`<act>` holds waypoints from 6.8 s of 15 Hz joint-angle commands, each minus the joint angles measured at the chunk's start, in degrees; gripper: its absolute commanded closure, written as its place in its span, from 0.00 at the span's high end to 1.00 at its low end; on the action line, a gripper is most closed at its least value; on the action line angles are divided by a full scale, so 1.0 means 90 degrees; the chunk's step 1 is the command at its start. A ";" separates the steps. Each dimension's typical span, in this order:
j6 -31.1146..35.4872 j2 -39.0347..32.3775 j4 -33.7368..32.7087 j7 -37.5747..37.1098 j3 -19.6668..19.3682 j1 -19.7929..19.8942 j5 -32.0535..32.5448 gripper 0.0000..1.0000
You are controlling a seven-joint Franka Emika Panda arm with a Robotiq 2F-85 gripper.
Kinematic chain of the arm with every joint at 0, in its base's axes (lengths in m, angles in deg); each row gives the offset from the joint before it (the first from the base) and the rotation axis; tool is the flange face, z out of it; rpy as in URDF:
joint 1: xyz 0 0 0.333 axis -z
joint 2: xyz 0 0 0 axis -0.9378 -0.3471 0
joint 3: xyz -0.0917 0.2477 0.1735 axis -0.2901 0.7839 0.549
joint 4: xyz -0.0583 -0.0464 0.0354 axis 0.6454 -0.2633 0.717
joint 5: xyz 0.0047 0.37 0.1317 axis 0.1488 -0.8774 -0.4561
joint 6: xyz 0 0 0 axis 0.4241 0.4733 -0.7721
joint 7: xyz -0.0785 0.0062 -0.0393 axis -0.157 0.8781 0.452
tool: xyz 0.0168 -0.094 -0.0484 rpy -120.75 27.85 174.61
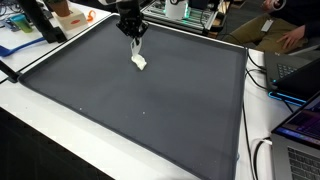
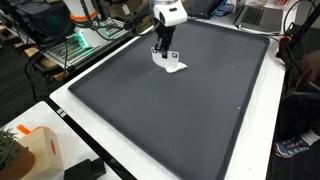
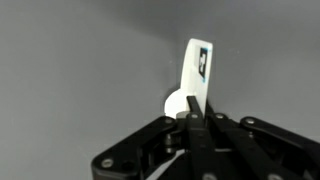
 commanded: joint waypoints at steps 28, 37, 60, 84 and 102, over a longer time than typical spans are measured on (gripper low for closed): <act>-0.3614 -0.0604 -0.2698 -0.0364 -0.0051 0.0560 -0.0663 0.01; -0.4108 0.0111 -0.2017 0.1061 -0.0009 0.0603 -0.1672 0.01; -0.6028 0.1703 -0.0564 0.2952 -0.0785 0.0427 -0.1956 0.29; 0.0604 0.2451 0.1750 -0.0359 -0.0188 -0.0116 -0.0352 1.00; 0.5097 0.0593 0.2092 -0.3676 -0.0246 0.0853 0.1547 1.00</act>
